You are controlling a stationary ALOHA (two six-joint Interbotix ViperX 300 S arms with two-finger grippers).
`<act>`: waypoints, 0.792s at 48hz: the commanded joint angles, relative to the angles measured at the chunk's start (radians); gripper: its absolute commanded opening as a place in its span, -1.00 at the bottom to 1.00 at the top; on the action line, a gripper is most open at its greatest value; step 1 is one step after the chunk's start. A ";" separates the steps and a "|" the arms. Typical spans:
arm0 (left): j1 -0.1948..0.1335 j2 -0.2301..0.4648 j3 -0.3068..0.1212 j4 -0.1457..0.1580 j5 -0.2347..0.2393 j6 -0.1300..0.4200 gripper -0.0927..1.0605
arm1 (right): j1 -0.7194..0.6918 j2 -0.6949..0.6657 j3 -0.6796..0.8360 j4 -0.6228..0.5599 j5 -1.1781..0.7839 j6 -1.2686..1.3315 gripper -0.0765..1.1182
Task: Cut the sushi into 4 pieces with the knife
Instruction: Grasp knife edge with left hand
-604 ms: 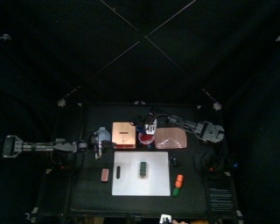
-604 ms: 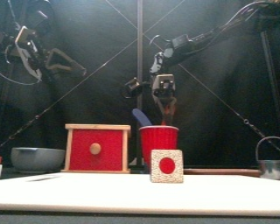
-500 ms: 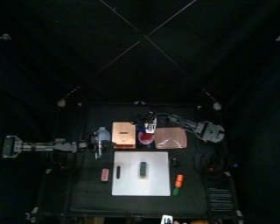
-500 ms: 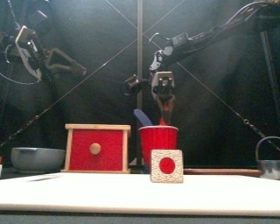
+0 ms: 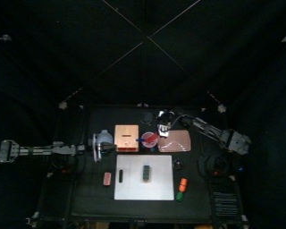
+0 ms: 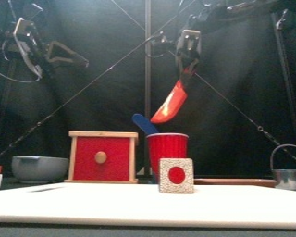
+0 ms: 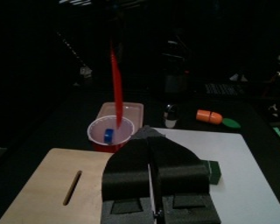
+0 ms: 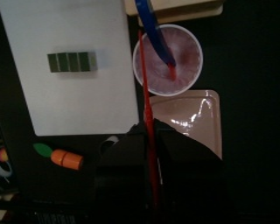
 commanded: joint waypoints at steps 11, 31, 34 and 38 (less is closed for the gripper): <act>-0.017 0.002 -0.025 0.002 -0.075 0.002 -0.11 | 0.184 -0.276 0.396 0.000 -0.489 0.006 -0.60; -0.080 0.086 -0.061 0.000 -0.087 0.002 0.31 | 0.362 -0.321 0.753 0.005 -1.115 0.003 -0.60; -0.094 0.115 -0.089 0.000 -0.043 0.002 0.43 | 0.368 -0.308 0.773 0.008 -1.161 0.005 -0.60; -0.112 0.166 -0.141 0.000 0.044 0.003 0.62 | 0.379 -0.291 0.793 0.020 -1.227 0.005 -0.60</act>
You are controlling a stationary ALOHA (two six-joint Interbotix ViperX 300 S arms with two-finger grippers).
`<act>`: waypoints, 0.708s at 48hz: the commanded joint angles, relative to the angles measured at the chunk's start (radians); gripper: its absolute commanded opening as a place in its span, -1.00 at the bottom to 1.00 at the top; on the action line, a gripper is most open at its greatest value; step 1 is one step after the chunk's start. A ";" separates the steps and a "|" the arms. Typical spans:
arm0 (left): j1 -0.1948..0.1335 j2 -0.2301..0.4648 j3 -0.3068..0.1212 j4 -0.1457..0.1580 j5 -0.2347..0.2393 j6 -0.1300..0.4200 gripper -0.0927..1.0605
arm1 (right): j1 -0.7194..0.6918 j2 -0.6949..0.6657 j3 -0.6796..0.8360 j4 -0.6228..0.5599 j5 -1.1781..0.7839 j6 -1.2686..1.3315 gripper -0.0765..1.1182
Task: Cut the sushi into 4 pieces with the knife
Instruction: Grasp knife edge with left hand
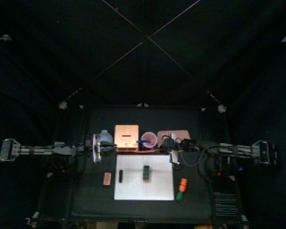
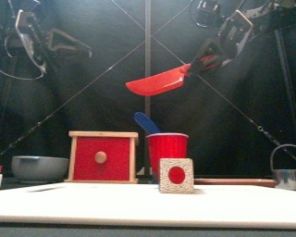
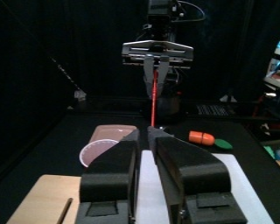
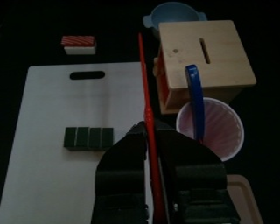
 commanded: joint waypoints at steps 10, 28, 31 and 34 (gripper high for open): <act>-0.041 0.176 -0.210 0.005 0.267 0.005 0.79 | 0.037 0.071 0.018 0.015 -0.146 -0.003 -0.60; -0.031 0.357 -0.290 0.002 0.298 0.003 0.78 | 0.051 0.084 0.026 0.003 -0.170 -0.003 -0.60; -0.025 0.374 -0.295 0.002 0.299 0.003 0.78 | 0.054 0.084 0.031 0.009 -0.178 -0.003 -0.60; -0.014 0.393 -0.299 0.002 0.298 0.002 0.76 | 0.057 0.084 0.040 0.011 -0.193 -0.002 -0.60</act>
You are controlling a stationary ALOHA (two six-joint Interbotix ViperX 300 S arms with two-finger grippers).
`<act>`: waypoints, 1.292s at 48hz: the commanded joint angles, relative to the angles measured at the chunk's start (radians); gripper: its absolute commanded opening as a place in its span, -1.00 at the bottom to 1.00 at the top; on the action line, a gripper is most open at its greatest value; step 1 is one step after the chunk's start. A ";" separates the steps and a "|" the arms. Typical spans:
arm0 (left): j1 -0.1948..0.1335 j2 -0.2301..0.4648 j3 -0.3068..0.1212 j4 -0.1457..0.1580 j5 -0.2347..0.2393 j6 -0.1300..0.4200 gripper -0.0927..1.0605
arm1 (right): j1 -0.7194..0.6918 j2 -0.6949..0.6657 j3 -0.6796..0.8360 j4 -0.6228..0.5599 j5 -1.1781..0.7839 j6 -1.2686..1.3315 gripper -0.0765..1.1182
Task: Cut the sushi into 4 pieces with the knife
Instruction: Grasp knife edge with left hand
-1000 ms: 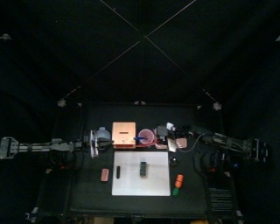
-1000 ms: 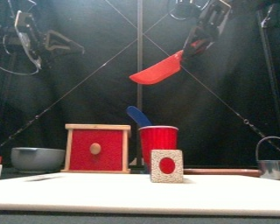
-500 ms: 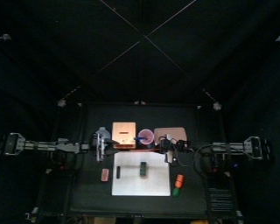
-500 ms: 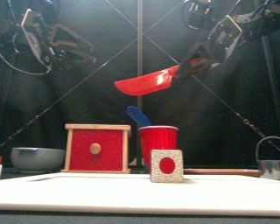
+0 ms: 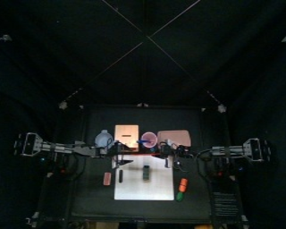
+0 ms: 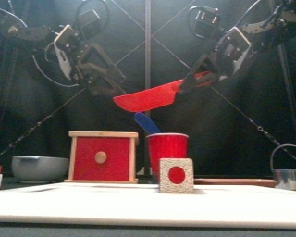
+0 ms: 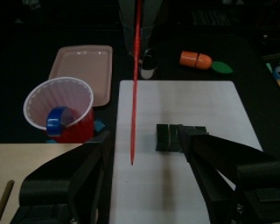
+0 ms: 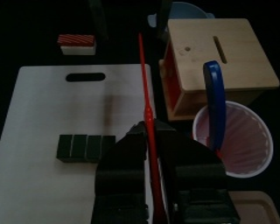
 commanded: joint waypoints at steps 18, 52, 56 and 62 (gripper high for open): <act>0.032 0.041 -0.032 0.002 -0.023 0.002 0.48 | 0.037 -0.014 0.049 0.029 -0.127 -0.002 -0.60; 0.029 0.100 -0.069 0.032 -0.023 0.005 0.05 | 0.048 -0.011 0.057 0.092 -0.097 0.002 -0.60; 0.026 0.107 -0.072 0.038 -0.023 0.003 -0.09 | 0.043 -0.011 0.055 0.114 -0.061 0.002 -0.60; 0.023 0.114 -0.069 0.038 -0.023 0.003 -0.20 | 0.037 -0.002 0.044 0.158 0.012 0.002 -0.60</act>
